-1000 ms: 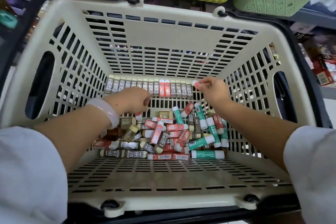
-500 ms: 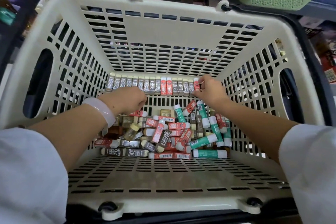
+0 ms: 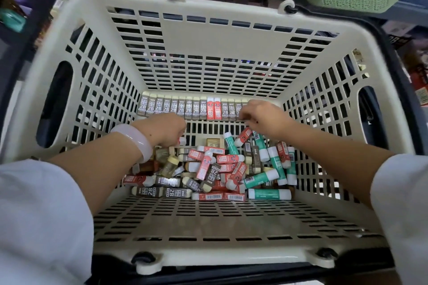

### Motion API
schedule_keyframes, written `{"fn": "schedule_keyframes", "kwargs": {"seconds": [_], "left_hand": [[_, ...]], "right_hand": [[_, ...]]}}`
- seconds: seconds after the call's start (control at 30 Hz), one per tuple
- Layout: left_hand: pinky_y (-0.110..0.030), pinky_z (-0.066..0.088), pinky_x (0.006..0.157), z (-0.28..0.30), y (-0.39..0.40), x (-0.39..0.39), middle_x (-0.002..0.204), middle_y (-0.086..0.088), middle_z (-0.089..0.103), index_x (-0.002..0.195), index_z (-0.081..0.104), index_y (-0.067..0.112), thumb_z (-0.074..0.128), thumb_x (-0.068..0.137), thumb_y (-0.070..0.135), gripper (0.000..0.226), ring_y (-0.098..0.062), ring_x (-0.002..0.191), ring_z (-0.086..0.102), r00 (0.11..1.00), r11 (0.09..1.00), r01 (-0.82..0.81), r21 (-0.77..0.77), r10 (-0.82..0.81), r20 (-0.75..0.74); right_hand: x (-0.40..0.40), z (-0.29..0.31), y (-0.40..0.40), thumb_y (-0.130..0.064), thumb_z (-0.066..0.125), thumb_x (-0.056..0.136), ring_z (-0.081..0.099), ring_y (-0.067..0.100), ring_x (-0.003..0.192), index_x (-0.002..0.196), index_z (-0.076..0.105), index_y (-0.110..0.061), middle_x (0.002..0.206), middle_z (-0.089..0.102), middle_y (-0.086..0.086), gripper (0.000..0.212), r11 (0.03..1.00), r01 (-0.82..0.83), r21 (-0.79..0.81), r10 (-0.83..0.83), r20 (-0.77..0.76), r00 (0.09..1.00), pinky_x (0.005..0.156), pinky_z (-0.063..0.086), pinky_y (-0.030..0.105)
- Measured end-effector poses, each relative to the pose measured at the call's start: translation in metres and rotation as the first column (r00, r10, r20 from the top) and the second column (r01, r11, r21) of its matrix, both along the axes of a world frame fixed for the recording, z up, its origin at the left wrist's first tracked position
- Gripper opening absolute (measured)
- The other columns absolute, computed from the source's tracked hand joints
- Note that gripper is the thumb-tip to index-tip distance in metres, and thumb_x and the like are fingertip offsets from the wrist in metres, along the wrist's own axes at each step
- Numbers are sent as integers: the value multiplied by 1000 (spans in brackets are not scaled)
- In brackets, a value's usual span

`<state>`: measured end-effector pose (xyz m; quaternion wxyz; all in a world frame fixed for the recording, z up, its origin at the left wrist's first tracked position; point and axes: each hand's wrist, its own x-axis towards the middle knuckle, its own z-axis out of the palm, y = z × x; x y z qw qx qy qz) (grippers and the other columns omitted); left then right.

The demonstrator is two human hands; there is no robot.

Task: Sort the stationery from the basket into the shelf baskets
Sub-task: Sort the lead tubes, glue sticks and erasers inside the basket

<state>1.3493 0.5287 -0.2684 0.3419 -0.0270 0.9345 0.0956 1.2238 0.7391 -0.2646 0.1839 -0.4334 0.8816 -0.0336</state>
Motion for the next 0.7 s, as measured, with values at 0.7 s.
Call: {"fn": "schedule_keyframes", "kwargs": {"seconds": [0.7], "left_hand": [[-18,53,60,23,33,-13,85,-4,63,83,53,13,61,87,9,9,-11,64,60,616,242,-576,781,757,220]], "right_hand": [[-10,-14,8,-15,53,93,66,31,83,94,47,-12,101,63,18,7,556,824,-105,-728,417,544,72,56,42]]}}
